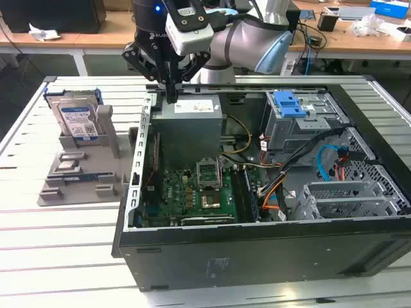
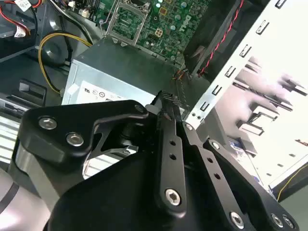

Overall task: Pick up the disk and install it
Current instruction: 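Reach for the disk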

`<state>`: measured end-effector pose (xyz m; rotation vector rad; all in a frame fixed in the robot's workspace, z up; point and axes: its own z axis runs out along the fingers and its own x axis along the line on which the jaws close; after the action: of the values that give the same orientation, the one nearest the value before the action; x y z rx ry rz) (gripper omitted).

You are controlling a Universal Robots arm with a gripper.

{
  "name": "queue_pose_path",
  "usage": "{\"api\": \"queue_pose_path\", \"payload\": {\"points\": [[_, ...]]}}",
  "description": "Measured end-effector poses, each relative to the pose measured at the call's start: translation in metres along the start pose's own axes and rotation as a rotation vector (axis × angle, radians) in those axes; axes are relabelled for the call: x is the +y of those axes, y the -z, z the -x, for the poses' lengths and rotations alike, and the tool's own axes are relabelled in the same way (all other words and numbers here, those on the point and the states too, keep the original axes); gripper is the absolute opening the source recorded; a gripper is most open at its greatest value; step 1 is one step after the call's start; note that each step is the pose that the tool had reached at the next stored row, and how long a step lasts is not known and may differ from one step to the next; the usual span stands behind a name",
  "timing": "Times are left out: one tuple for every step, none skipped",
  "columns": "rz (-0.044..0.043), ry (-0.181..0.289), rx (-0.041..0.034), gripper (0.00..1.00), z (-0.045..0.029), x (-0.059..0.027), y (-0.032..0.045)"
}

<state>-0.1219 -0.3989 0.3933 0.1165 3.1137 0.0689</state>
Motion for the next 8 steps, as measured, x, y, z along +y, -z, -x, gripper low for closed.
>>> {"api": "queue_pose_path", "payload": {"points": [[0.0001, 0.0, -0.0001, 0.11, -0.0016, -0.0001, 0.0], [-0.0001, 0.0, 0.0, 0.11, -0.0036, -0.0003, 0.0001], [0.0, 0.0, -0.0001, 0.11, -0.0066, -0.0005, 0.0002], [0.0, 0.0, 0.0, 0.11, -0.01, -0.0007, 0.0003], [0.0, 0.0, -0.0001, 0.11, -0.0125, -0.0009, 0.0003], [0.0, 0.0, -0.0001, 0.11, -0.014, -0.001, 0.0004], [0.0, 0.0, -0.0001, 0.11, -0.015, -0.0011, 0.0004], [0.0, 0.0, 0.0, 0.11, -0.0169, -0.0013, 0.0005]]}}
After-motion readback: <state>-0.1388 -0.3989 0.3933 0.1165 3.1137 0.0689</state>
